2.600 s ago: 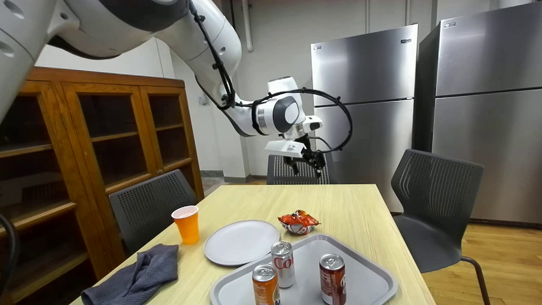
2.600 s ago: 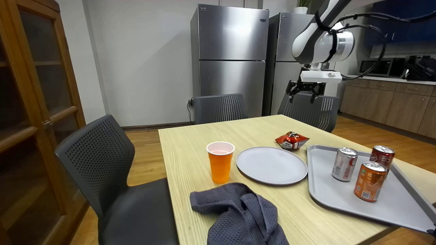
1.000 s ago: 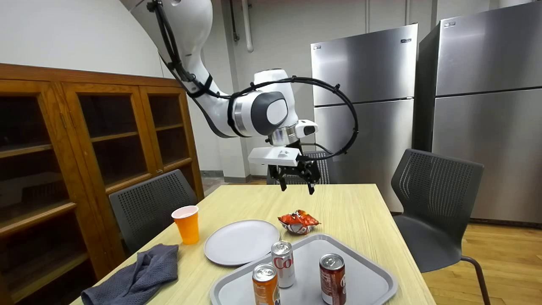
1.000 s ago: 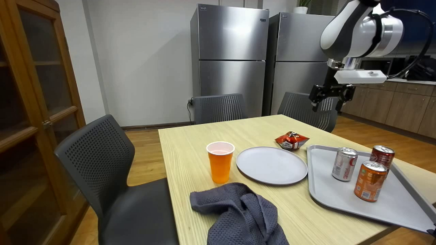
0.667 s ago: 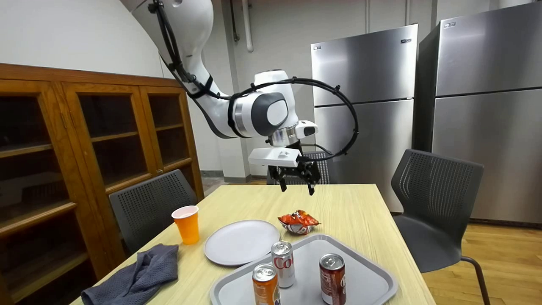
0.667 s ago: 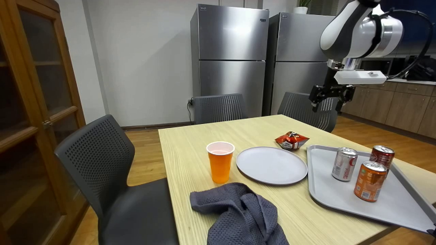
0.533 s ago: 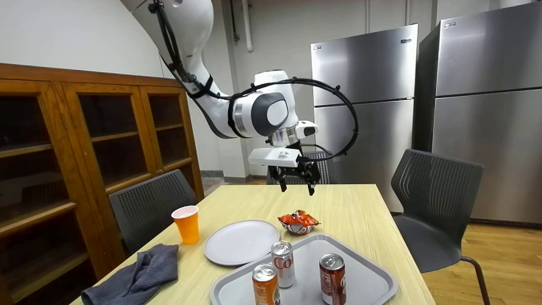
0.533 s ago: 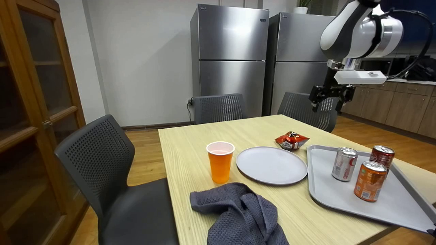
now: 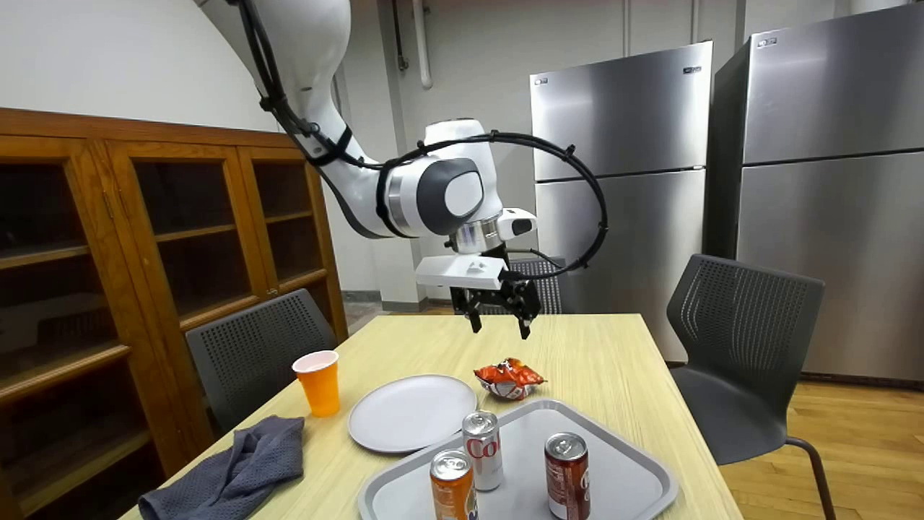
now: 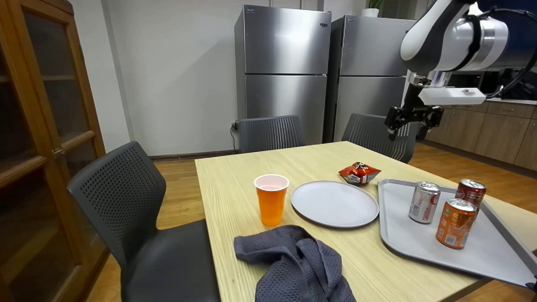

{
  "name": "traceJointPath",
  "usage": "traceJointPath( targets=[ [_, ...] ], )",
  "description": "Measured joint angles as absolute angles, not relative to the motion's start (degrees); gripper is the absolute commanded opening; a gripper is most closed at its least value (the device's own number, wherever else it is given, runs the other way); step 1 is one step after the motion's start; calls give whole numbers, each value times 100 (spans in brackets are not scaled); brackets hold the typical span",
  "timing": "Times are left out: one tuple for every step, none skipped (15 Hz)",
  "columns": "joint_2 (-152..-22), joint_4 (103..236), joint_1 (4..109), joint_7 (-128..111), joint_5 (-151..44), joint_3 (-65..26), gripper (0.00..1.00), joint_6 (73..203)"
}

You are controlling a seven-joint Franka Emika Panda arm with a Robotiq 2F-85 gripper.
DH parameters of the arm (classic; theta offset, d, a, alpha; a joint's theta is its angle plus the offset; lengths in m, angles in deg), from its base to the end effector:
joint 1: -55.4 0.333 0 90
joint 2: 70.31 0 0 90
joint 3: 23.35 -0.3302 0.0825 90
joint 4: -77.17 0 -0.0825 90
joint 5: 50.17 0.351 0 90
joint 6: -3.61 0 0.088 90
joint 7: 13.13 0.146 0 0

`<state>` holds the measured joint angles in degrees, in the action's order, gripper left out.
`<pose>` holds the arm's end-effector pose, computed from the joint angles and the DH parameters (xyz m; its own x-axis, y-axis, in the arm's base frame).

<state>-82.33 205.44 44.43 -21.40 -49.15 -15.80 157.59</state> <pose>0.5286 -0.1766 0.3014 0.9563 -0.1757 0.2339 -0.1923 -0.9801 0.0501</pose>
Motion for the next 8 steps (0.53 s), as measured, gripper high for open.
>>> traceJointPath(
  targets=[
    [-8132, 20659, 4443, -2177, -4915, -1578, 100, 15779],
    [-8026, 20781, 4442, -2227, -4908, -1574, 100, 15792],
    [-7919, 20905, 4440, -2286, -4902, -1568, 100, 15799],
    [-7821, 21027, 4437, -2346, -4873, -1562, 100, 15804],
    [-7730, 21146, 4435, -2411, -4819, -1556, 100, 15807],
    [-7645, 21258, 4435, -2485, -4766, -1547, 100, 15825],
    [-7567, 21374, 4435, -2564, -4714, -1538, 100, 15860],
    [-7490, 21491, 4435, -2631, -4680, -1529, 100, 15903]
  ],
)
